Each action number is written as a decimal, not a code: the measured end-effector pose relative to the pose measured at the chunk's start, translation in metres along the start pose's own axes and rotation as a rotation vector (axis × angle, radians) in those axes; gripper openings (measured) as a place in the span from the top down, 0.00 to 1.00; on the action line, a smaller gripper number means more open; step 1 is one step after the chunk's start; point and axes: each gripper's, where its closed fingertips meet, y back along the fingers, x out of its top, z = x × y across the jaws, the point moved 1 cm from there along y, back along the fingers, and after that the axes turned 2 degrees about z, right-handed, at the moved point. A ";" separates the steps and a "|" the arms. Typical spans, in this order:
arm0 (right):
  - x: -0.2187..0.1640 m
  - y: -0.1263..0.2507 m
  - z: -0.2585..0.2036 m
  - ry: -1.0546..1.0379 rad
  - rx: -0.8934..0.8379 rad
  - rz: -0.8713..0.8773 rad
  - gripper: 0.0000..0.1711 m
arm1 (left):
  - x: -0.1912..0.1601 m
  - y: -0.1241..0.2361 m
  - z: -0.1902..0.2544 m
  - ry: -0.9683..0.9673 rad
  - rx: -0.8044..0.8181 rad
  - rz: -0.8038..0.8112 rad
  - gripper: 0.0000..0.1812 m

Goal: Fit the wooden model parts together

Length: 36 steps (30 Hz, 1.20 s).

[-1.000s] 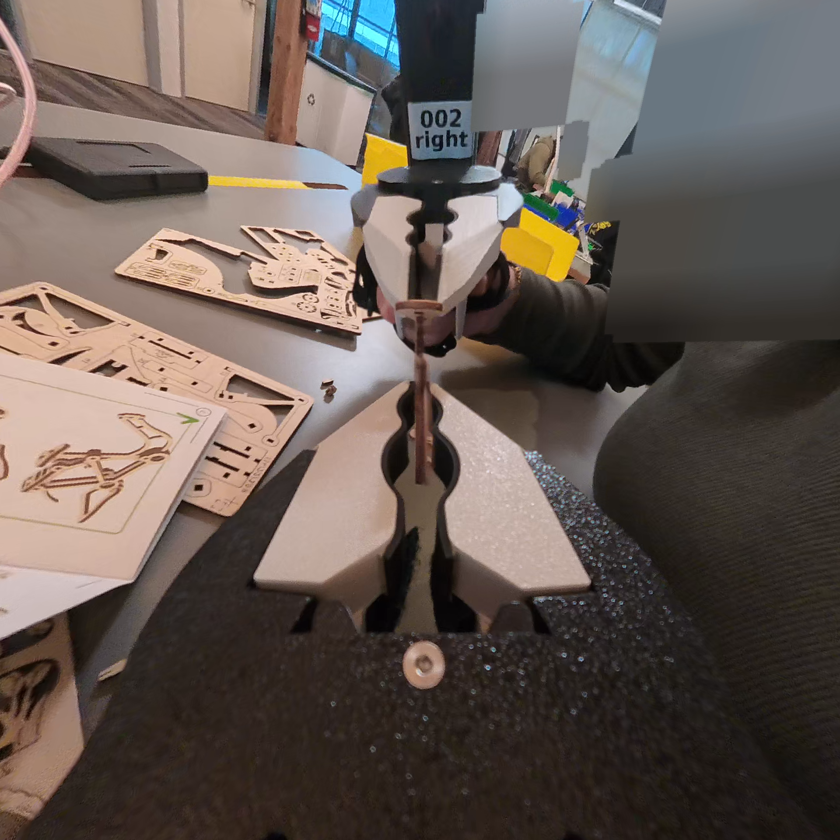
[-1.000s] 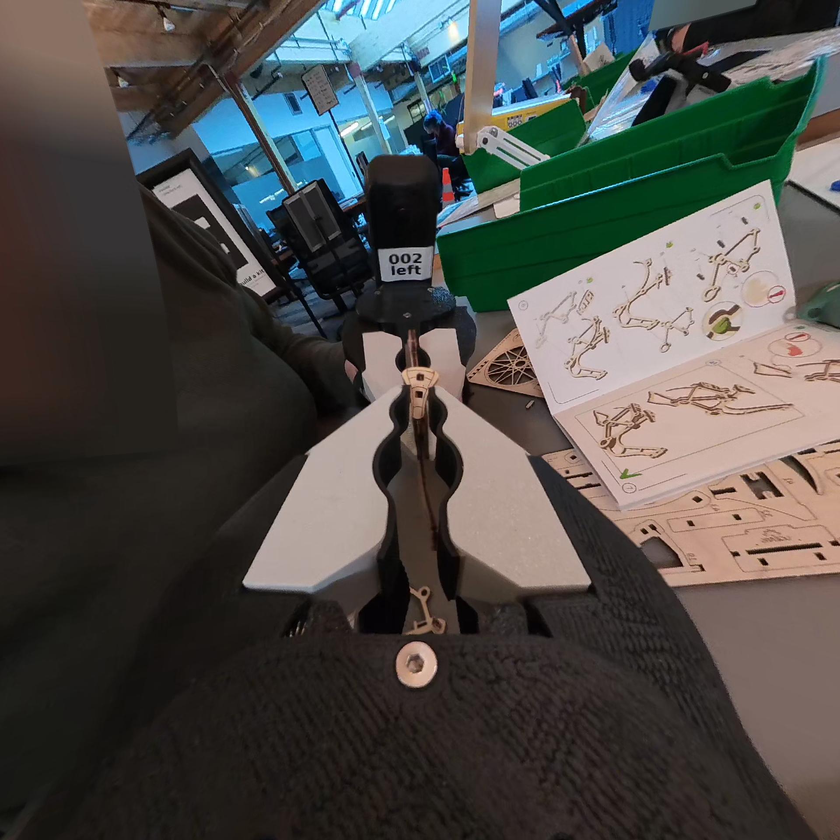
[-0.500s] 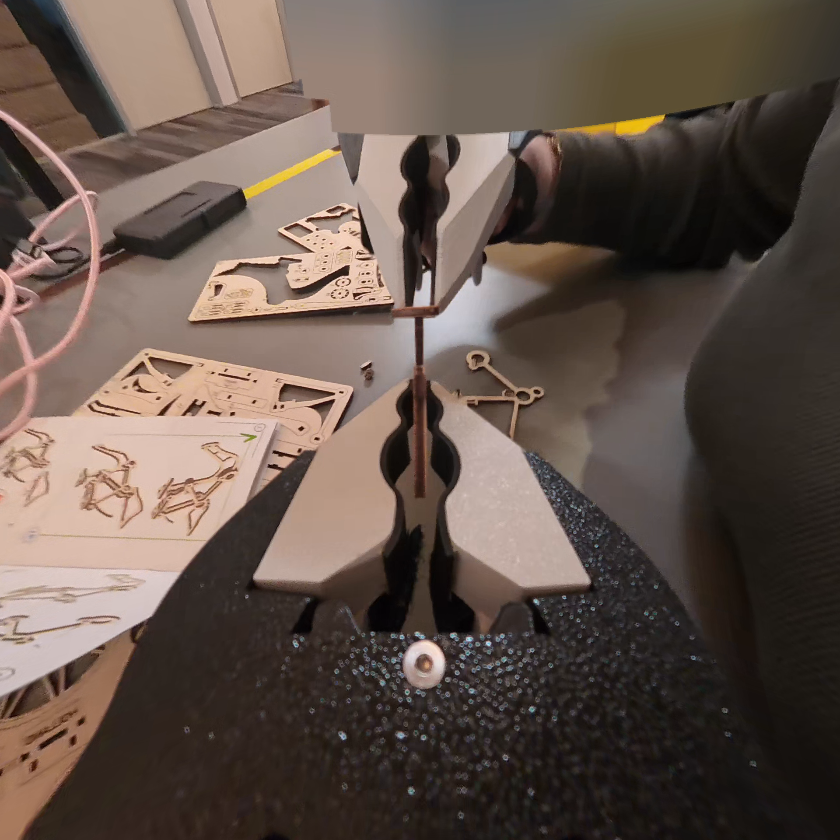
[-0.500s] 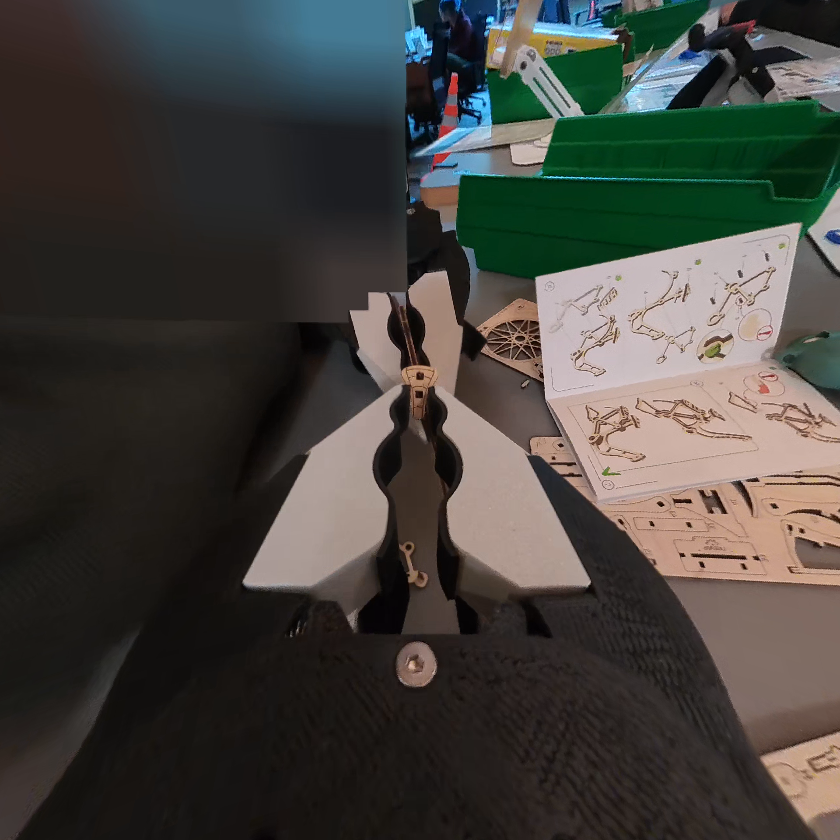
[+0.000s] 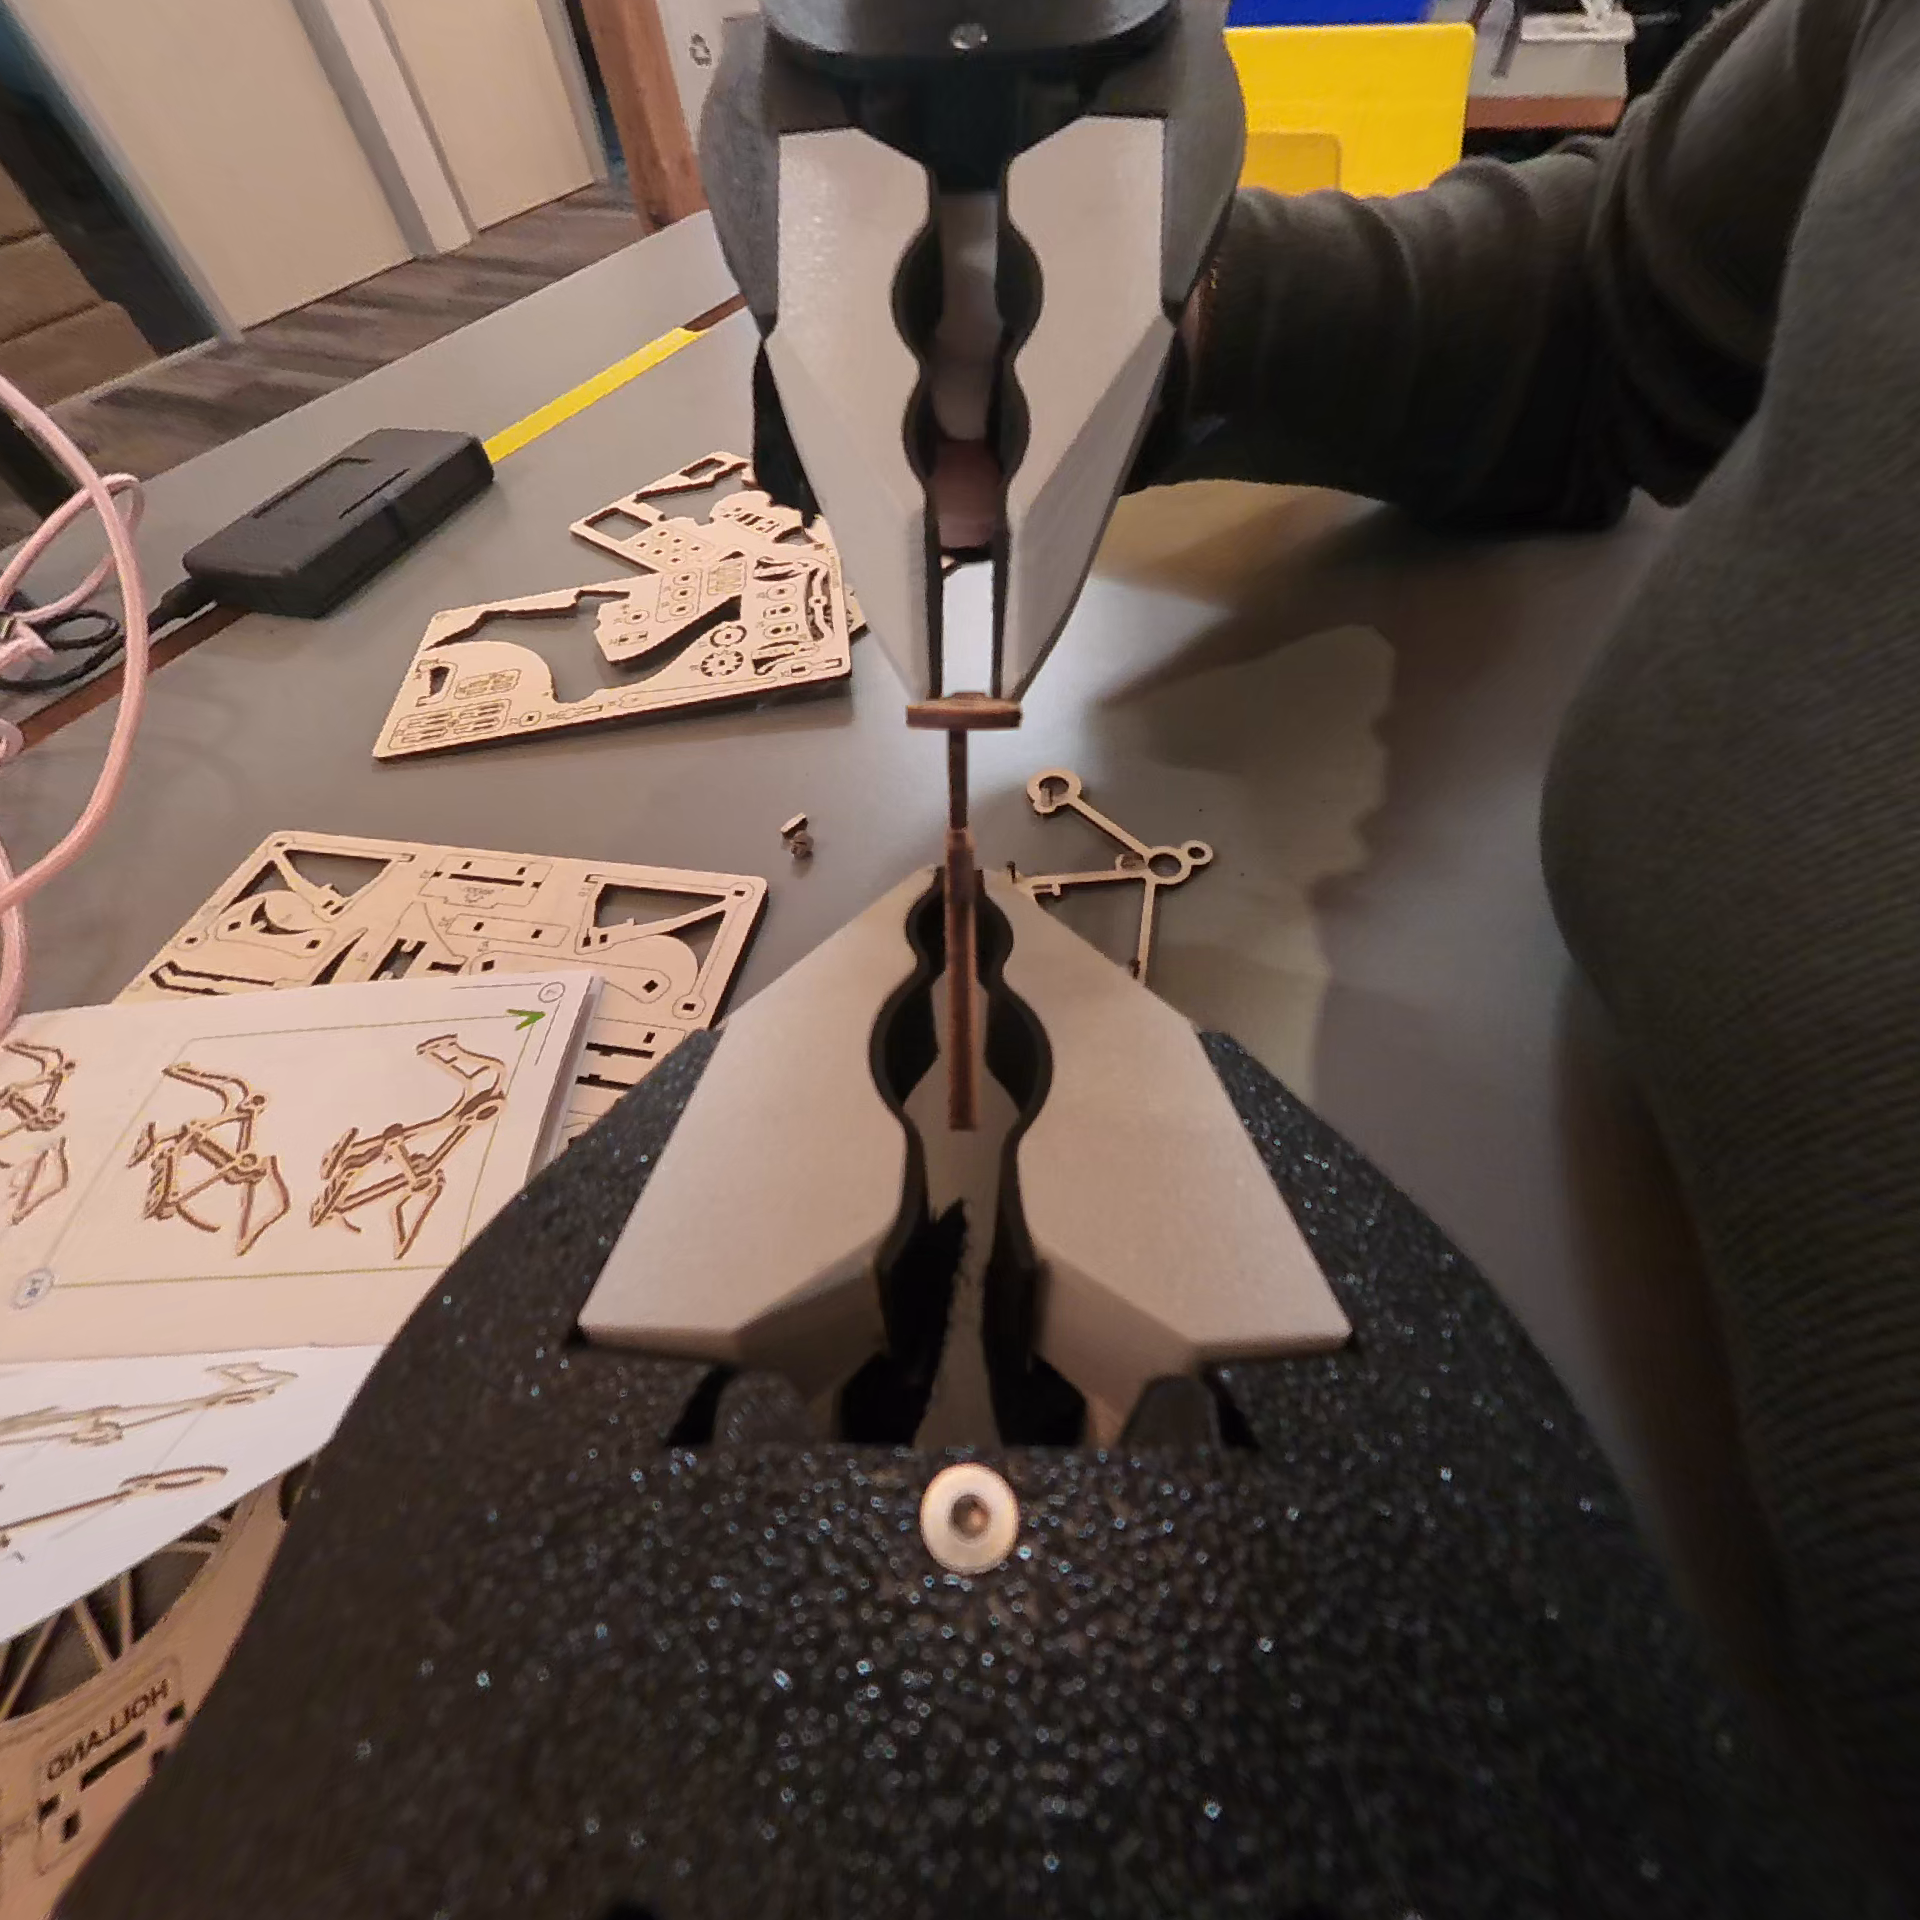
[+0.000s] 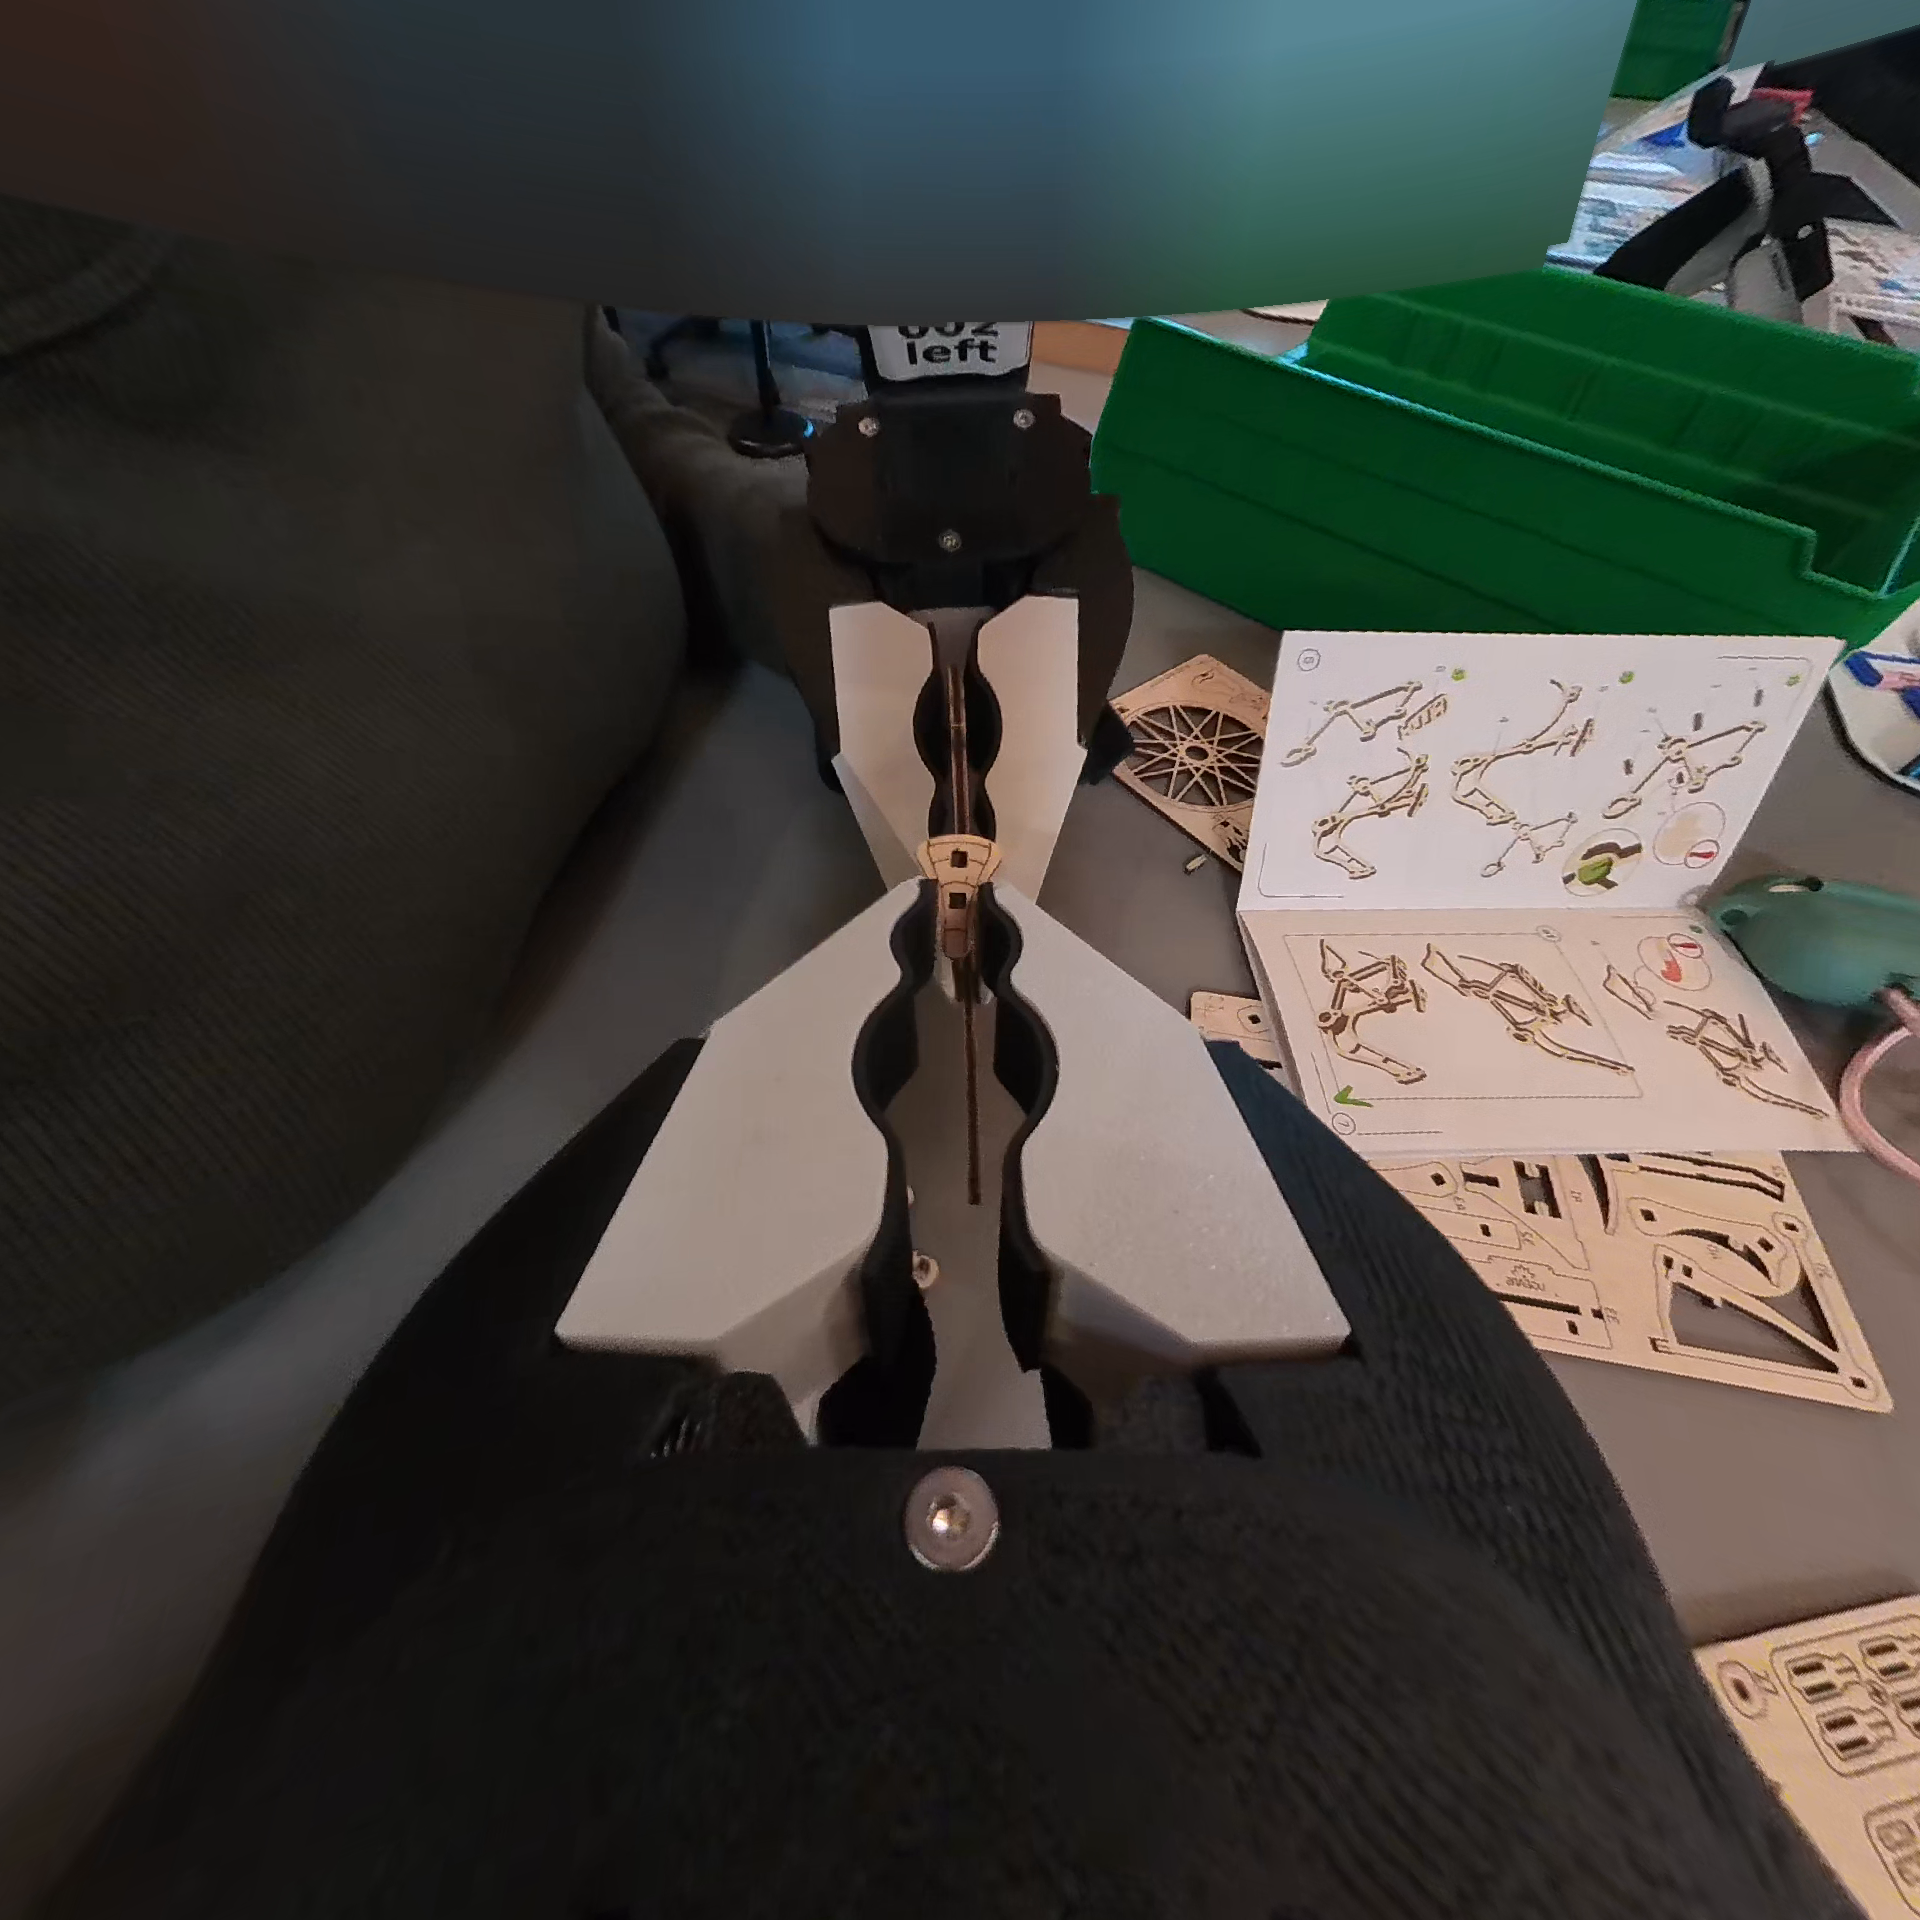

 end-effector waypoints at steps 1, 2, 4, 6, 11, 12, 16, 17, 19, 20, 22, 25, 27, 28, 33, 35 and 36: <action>-0.001 0.000 -0.001 0.008 0.002 -0.005 0.97 | -0.001 0.000 0.001 -0.007 -0.005 -0.002 1.00; -0.001 0.000 -0.001 0.016 0.002 -0.009 0.97 | -0.002 -0.001 0.002 -0.011 -0.010 -0.005 1.00; -0.003 -0.001 -0.002 0.027 0.005 -0.016 0.97 | -0.003 -0.001 0.003 -0.020 -0.018 -0.012 1.00; -0.005 -0.002 -0.003 0.036 0.013 -0.024 0.97 | -0.005 -0.002 0.004 -0.028 -0.024 -0.019 1.00; -0.009 -0.002 -0.006 0.065 0.026 -0.055 0.97 | -0.008 -0.003 0.007 -0.031 -0.041 -0.032 1.00; -0.010 -0.002 -0.007 0.069 0.029 -0.060 0.97 | -0.009 -0.004 0.007 -0.029 -0.047 -0.033 1.00; -0.013 -0.003 -0.008 0.084 0.033 -0.087 0.97 | -0.011 -0.005 0.009 -0.027 -0.058 -0.042 1.00; -0.014 -0.003 -0.008 0.085 0.034 -0.091 0.97 | -0.012 -0.005 0.009 -0.028 -0.058 -0.043 1.00; -0.014 -0.002 -0.009 0.086 0.036 -0.095 0.97 | -0.012 -0.006 0.010 -0.023 -0.063 -0.043 1.00; -0.014 -0.003 -0.009 0.085 0.037 -0.097 0.97 | -0.012 -0.006 0.010 -0.022 -0.065 -0.044 1.00; -0.015 -0.003 -0.010 0.086 0.040 -0.101 0.97 | -0.013 -0.006 0.011 -0.022 -0.067 -0.048 1.00; -0.016 -0.002 -0.010 0.081 0.045 -0.107 0.97 | -0.013 -0.007 0.011 -0.022 -0.069 -0.055 1.00; -0.017 -0.003 -0.010 0.066 0.049 -0.105 0.97 | -0.014 -0.007 0.012 -0.012 -0.073 -0.060 1.00; -0.017 -0.003 -0.008 0.046 0.045 -0.100 0.97 | -0.014 -0.007 0.011 -0.001 -0.072 -0.063 1.00; -0.012 0.001 0.016 -0.296 0.023 0.053 0.97 | -0.007 -0.005 0.003 0.254 -0.108 -0.021 1.00; -0.011 0.006 0.026 -0.493 0.055 0.149 0.97 | -0.004 -0.004 0.002 0.407 -0.170 0.001 1.00; -0.012 0.008 0.030 -0.581 0.081 0.186 0.97 | -0.002 -0.002 0.000 0.497 -0.203 0.011 1.00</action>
